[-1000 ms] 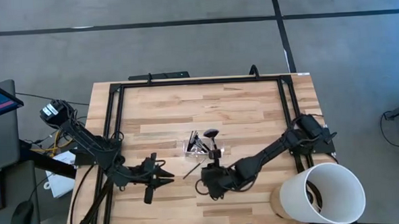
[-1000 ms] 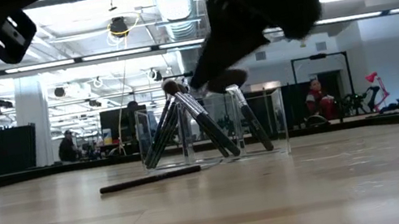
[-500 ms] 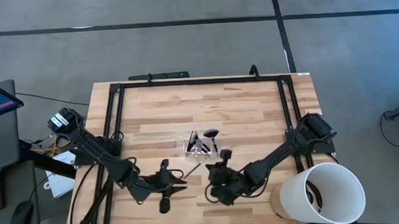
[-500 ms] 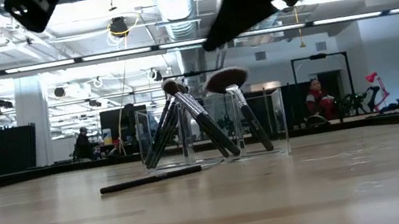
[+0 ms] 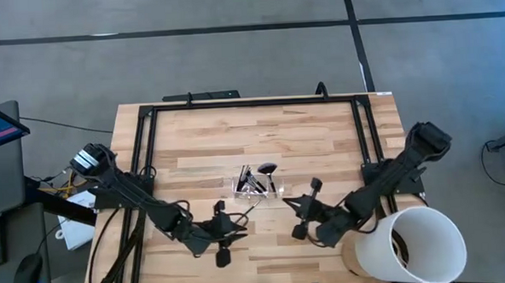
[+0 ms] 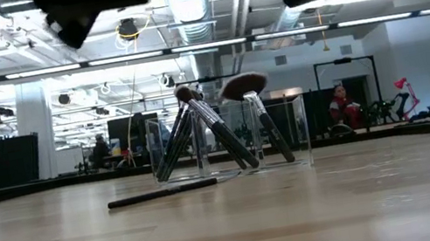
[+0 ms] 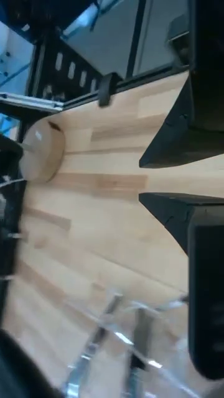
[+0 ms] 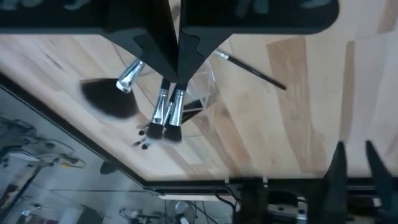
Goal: Put items in baskets/containers
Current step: Put the liner brush into the left section of the transparent organizer
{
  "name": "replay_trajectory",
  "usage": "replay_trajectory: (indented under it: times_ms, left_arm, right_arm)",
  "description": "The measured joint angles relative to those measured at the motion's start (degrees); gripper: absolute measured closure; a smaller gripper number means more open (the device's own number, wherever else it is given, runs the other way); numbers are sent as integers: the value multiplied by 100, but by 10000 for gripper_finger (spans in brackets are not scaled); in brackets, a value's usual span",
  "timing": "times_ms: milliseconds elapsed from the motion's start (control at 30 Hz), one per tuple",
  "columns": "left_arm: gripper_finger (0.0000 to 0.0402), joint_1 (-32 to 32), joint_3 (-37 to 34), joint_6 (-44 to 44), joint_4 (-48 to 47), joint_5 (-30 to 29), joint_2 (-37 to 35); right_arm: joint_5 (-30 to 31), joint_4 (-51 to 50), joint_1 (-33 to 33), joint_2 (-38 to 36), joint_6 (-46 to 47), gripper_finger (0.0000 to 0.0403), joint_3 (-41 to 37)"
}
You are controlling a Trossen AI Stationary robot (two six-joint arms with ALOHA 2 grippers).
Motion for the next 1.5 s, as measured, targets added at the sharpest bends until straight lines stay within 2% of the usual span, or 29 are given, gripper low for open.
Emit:
replay_trajectory:
  times_ms: [67, 133, 200, 233, 300, 367, 433, 500, 567, 733, 967, 1100, 1233, 1500]
  left_arm:
    - [330, -1, 238, 229, 40, -229, 261]
    - [330, -62, 421, 296, -3, -747, 536]
    - [330, -105, 505, 238, 7, -899, 759]
    - [330, -115, 509, 122, -35, -860, 829]
    - [330, -49, 601, -238, -72, -408, 955]
    - [331, 38, 789, -525, -480, -69, 1003]
    - [336, 104, 1147, -626, -1119, 17, 1137]
    - [346, 85, 1424, -570, -1801, -140, 1279]
    - [356, 54, 1652, -579, -2047, -113, 1405]
    - [371, 127, 1808, -1184, -2407, 607, 1461]
    - [371, 527, 1823, -1141, -3101, 681, 1476]
    - [371, 803, 2288, -986, -4014, 948, 1462]
    - [371, 996, 2669, -1075, -4998, 1176, 1458]
    - [372, 1132, 2870, -1433, -5066, 1393, 1543]
  right_arm:
    - [27, 143, 81, -109, -6, 402, -148]
    - [62, 192, 134, -121, -2, 402, -176]
    - [190, 163, 211, -117, -33, 402, -194]
    - [203, 203, 234, -101, -43, 402, -191]
    - [193, 192, 243, -89, -58, 402, -187]
    - [154, 207, 234, -92, -32, 402, -191]
    - [151, 184, 226, -90, -22, 402, -190]
    - [140, 204, 196, -84, -13, 402, -189]
    - [122, 183, 203, -77, -15, 402, -188]
    - [98, 161, 202, -79, 35, 402, -188]
    - [-24, 172, 142, -77, 4, 402, -188]
    - [-49, 159, 40, -77, -15, 402, -188]
    - [-353, 119, -55, -77, -50, 402, -188]
    - [-765, 93, -18, -77, -59, 402, -186]
